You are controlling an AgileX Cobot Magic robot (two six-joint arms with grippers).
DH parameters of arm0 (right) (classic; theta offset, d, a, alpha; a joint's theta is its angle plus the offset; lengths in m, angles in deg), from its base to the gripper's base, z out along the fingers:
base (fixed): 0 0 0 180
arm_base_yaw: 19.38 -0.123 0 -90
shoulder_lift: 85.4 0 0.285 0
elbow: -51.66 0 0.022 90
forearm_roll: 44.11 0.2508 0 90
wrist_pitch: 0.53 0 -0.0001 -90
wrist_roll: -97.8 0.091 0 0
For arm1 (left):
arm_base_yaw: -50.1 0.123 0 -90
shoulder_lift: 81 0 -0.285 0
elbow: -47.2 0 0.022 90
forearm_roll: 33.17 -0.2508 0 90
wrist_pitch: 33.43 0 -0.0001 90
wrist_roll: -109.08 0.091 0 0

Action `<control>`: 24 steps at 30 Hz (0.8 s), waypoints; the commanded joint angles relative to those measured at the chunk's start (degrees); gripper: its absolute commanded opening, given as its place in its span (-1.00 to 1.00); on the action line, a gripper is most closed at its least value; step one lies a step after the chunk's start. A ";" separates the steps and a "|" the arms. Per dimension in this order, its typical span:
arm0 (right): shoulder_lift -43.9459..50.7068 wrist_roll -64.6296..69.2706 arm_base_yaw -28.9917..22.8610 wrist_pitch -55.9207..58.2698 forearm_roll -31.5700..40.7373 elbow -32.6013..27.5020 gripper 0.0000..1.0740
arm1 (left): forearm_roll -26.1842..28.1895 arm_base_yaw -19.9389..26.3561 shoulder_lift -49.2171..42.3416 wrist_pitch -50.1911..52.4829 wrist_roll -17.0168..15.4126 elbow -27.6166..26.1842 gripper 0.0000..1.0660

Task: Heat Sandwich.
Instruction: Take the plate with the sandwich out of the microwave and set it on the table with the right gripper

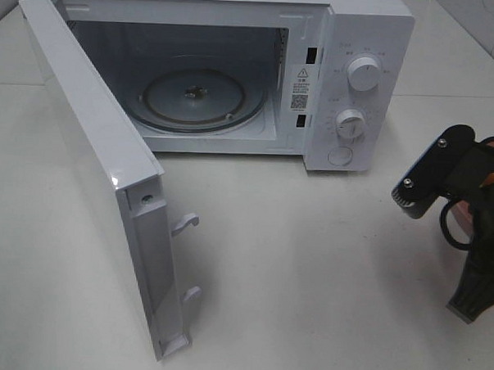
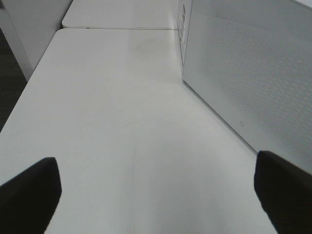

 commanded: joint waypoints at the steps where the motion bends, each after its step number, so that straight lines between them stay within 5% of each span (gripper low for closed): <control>1: -2.58 3.44 0.46 -0.40 -3.55 2.29 -0.99 | -0.11 0.17 -1.60 0.11 -0.06 0.17 0.94; 24: -14.15 8.94 14.04 -7.16 -6.82 8.65 -0.99 | -0.11 0.17 -1.60 0.11 -0.06 0.17 0.94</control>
